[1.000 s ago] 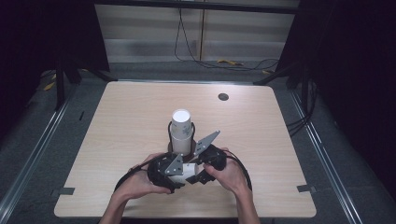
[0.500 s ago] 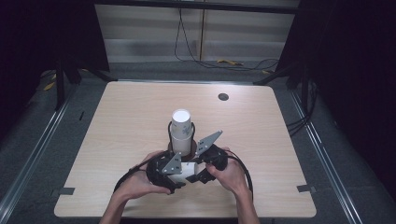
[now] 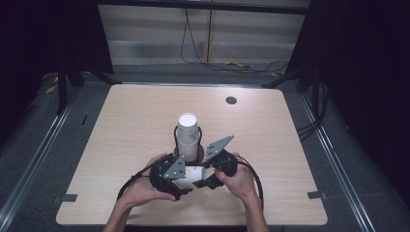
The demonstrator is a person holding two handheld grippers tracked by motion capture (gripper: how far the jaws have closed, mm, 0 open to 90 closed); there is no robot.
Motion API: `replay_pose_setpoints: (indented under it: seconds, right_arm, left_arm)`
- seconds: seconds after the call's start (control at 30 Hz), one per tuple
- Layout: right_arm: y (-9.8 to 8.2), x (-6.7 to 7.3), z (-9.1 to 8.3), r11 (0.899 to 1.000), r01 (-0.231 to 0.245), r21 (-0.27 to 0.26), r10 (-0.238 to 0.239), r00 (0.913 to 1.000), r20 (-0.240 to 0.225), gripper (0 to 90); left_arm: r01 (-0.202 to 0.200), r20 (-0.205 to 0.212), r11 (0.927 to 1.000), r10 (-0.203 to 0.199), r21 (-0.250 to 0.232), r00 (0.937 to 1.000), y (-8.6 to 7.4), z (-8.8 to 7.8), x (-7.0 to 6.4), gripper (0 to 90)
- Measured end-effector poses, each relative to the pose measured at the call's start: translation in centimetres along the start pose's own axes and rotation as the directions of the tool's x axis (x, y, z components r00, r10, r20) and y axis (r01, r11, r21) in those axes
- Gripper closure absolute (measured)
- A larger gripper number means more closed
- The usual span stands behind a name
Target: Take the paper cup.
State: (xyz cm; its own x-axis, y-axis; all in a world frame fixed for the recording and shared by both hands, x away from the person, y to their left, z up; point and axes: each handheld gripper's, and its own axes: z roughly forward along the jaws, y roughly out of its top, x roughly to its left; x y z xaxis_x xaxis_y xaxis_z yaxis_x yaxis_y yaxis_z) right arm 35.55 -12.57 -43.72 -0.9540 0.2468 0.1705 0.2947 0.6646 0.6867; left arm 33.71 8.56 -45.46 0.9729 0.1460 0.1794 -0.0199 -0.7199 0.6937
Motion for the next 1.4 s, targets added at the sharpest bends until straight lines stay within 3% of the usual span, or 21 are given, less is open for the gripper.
replay_pose_setpoints:
  seconds: [0.47,0.6,0.77,0.97,1.1,1.2,1.27,1.3,1.33,1.37,1.4]
  right_arm:
    - [-0.2,0.0,-0.2,1.0,0.001,-0.001,-0.001,0.9998,0.017,36.4]
    - [-0.4,0.0,-0.3,1.0,-0.004,-0.003,0.004,0.9997,0.022,36.4]
    - [-0.7,-0.1,-0.8,0.999,-0.005,-0.032,0.006,0.9991,0.041,36.4]
    - [-1.5,-0.1,-1.3,0.997,-0.021,-0.081,0.027,0.9974,0.067,36.4]
    - [-2.1,-0.1,-1.6,0.992,-0.032,-0.123,0.042,0.996,0.078,36.4]
    - [-2.5,-0.1,-1.8,0.989,-0.038,-0.146,0.051,0.9944,0.092,36.4]
    - [-2.7,-0.2,-1.8,0.986,-0.043,-0.162,0.059,0.9937,0.095,36.4]
    - [-2.8,-0.2,-1.9,0.984,-0.043,-0.17,0.06,0.9935,0.096,36.4]
    - [-2.9,-0.2,-1.9,0.983,-0.046,-0.18,0.064,0.9932,0.097,36.4]
    - [-3.0,-0.2,-1.9,0.981,-0.045,-0.187,0.064,0.9932,0.097,36.4]
    - [-3.1,-0.2,-1.8,0.981,-0.046,-0.191,0.065,0.9933,0.096,36.3]
  left_arm:
    - [0.032,0.012,0.9966,-0.031,-0.077,0.9995,-0.3,-0.8,0.3,15.8]
    - [0.048,0.018,0.9915,-0.046,-0.121,0.9988,-0.6,-1.3,0.4,15.8]
    - [0.093,0.02,0.9717,-0.091,-0.217,0.9956,-0.8,-1.9,0.7,15.7]
    - [0.114,-0.013,0.9622,-0.121,-0.248,0.9926,-1.2,-2.3,0.7,15.8]
    - [0.136,-0.028,0.9489,-0.15,-0.285,0.9883,-1.7,-2.8,0.7,15.8]
    - [0.163,-0.041,0.934,-0.185,-0.318,0.9819,-2.1,-3.1,0.6,15.7]
    - [0.17,-0.052,0.9281,-0.197,-0.331,0.9789,-2.4,-3.1,0.5,15.7]
    - [0.183,-0.05,0.9209,-0.213,-0.344,0.9759,-2.6,-3.1,0.4,15.6]
    - [0.19,-0.044,0.9197,-0.218,-0.344,0.975,-2.8,-3.1,0.4,15.6]
    - [0.197,-0.04,0.9138,-0.225,-0.355,0.9734,-2.9,-2.9,0.4,15.6]
    - [0.195,-0.046,0.9151,-0.225,-0.353,0.9733,-3.0,-2.9,0.3,15.8]
